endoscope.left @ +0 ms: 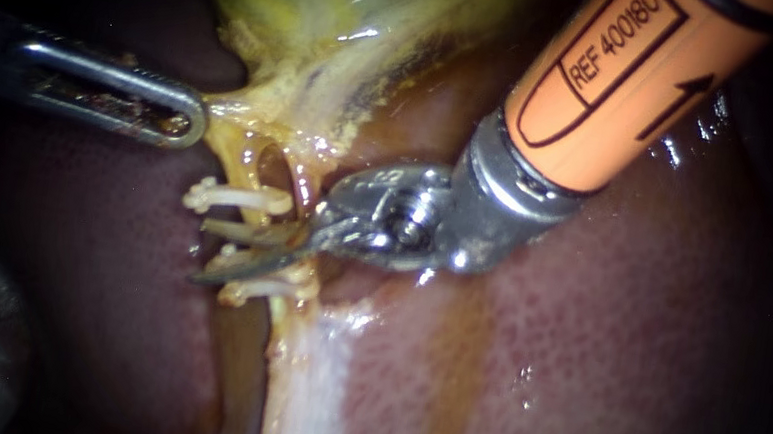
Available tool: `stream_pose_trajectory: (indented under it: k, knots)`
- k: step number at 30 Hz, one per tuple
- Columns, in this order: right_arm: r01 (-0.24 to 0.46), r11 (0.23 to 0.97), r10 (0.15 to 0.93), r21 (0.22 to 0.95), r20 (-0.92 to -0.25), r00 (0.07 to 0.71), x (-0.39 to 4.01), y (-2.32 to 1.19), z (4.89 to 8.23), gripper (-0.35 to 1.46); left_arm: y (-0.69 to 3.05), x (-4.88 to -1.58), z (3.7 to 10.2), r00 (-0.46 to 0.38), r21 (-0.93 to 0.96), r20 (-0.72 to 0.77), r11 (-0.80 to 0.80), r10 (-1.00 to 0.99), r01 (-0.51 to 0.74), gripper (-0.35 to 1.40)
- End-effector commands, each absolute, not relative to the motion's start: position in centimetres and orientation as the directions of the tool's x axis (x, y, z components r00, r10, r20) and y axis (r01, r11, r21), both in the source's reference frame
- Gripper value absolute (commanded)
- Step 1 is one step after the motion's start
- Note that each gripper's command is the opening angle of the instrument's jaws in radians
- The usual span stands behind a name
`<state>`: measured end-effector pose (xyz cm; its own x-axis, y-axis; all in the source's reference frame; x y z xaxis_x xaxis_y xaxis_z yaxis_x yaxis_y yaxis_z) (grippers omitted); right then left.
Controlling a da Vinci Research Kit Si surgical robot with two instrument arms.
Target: Go to the cutting position left tube
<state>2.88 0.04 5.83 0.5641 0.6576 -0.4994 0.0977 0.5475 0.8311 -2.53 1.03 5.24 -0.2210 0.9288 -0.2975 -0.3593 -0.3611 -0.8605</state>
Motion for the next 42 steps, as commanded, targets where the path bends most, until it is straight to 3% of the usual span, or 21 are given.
stream_pose_trajectory:
  k: [1,4,9,13,42]
  knots:
    - [0.098,0.547,0.657,0.831,-0.499,0.564,2.88,0.04,5.83,0.42,1.03,-2.53,5.24,-0.221,-0.861,-0.298,-0.361,0.929,-0.359,-0.35]
    - [0.098,0.547,0.658,0.832,-0.499,0.564,2.87,0.04,5.82,0.49,1.03,-2.53,5.24,-0.221,-0.861,-0.298,-0.361,0.929,-0.359,-0.35]
    - [0.104,0.542,0.662,0.834,-0.500,0.558,2.84,0.05,5.76,0.99,1.03,-2.52,5.24,-0.221,-0.861,-0.298,-0.361,0.929,-0.359,-0.35]
    - [0.109,0.540,0.662,0.834,-0.501,0.557,2.77,0.04,5.75,1.16,1.03,-2.52,5.26,-0.222,-0.861,-0.298,-0.362,0.929,-0.359,-0.35]
    - [0.094,0.559,0.650,0.824,-0.506,0.567,2.38,0.12,5.92,1.25,1.05,-2.49,5.29,-0.222,-0.861,-0.298,-0.362,0.928,-0.358,-0.35]
